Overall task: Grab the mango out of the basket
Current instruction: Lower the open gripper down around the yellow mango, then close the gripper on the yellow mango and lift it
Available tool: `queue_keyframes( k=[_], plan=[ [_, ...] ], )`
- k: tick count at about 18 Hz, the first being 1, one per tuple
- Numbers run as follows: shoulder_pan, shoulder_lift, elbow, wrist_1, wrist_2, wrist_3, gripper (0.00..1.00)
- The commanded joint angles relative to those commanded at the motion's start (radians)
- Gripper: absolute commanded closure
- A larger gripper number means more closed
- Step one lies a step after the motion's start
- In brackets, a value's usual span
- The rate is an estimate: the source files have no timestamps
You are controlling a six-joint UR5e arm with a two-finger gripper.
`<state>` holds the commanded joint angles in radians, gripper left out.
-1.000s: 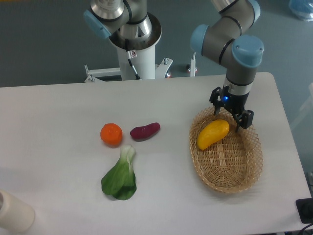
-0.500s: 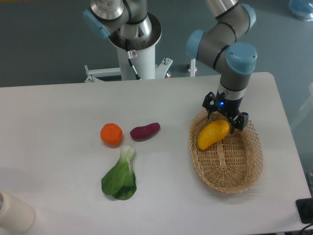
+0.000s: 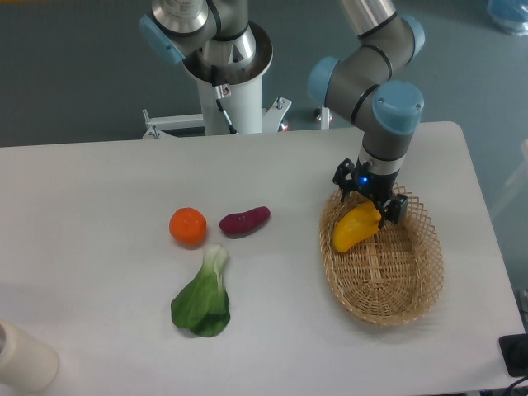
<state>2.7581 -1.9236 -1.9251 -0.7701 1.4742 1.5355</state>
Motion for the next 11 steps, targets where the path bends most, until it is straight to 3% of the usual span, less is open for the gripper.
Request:
queue_keyframes(
  k=[4, 6, 8, 11],
  plan=[
    [-0.006, -0.006, 0.002, 0.002, 0.0, 0.0, 0.02],
    [-0.006, -0.006, 0.008, 0.008, 0.0, 0.008, 0.26],
    [-0.006, -0.006, 0.011, 0.006, 0.0, 0.011, 0.38],
    [-0.005, -0.005, 0.015, 0.008, 0.0, 0.012, 0.48]
  ],
)
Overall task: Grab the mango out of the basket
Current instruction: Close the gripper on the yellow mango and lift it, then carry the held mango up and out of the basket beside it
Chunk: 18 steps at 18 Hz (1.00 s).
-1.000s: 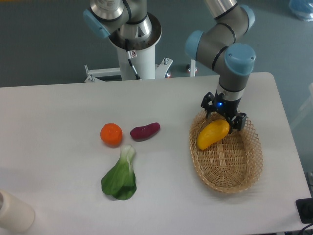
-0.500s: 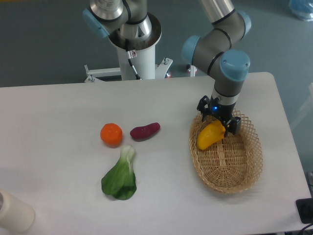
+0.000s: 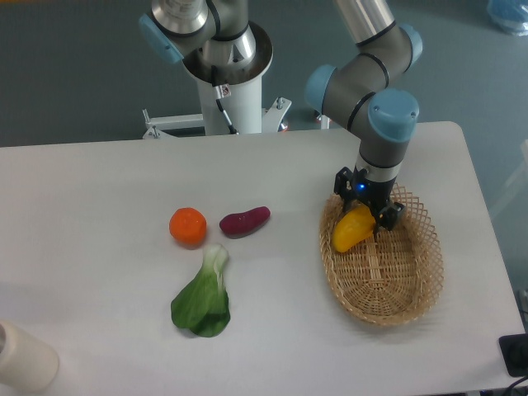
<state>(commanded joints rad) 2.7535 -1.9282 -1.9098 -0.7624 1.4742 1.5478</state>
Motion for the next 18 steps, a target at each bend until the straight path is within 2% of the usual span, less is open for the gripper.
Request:
queue_keyframes(
  k=[4, 7, 10, 13, 16, 18],
  plan=[
    [0.002, 0.008, 0.021, -0.002, -0.003, 0.002, 0.51],
    [0.006, 0.043, 0.061, -0.023, -0.017, -0.015, 0.5],
    [0.0, 0.064, 0.119, -0.061, -0.09, -0.107, 0.5],
    [-0.012, 0.101, 0.13, -0.064, -0.164, -0.201, 0.5],
    [-0.125, 0.141, 0.14, -0.061, -0.176, -0.415, 0.5],
    [-0.173, 0.143, 0.152, -0.06, -0.173, -0.486, 0.5]
  ],
)
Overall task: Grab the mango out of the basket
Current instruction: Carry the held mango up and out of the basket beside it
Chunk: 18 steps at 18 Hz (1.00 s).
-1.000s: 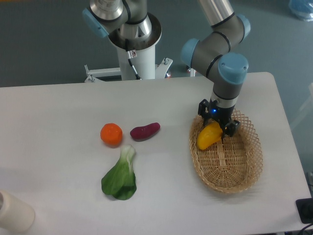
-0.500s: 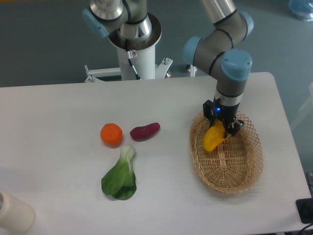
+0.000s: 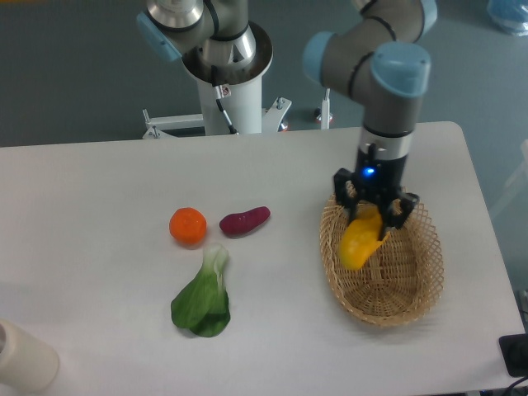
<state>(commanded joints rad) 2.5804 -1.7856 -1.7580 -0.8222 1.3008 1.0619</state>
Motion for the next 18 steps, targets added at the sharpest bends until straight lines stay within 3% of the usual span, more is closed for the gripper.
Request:
queue_keyframes(
  k=[8, 18],
  plan=[
    [-0.075, 0.026, 0.011, 0.005, 0.0, -0.126, 0.5],
    [-0.082, 0.026, 0.003, 0.005, 0.005, -0.131, 0.5]
  ],
)
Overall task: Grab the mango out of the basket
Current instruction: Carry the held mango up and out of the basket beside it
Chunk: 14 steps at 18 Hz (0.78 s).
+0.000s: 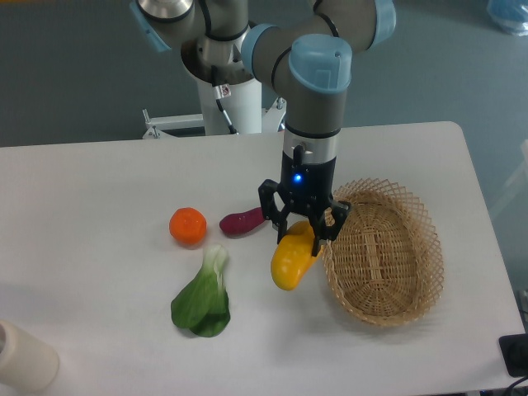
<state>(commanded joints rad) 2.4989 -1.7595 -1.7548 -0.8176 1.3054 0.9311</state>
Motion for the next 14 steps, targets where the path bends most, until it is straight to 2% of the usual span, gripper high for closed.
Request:
queue_keyframes(
  k=[14],
  plan=[
    [0.0, -0.006, -0.009, 0.0, 0.003, 0.003, 0.5]
  ],
)
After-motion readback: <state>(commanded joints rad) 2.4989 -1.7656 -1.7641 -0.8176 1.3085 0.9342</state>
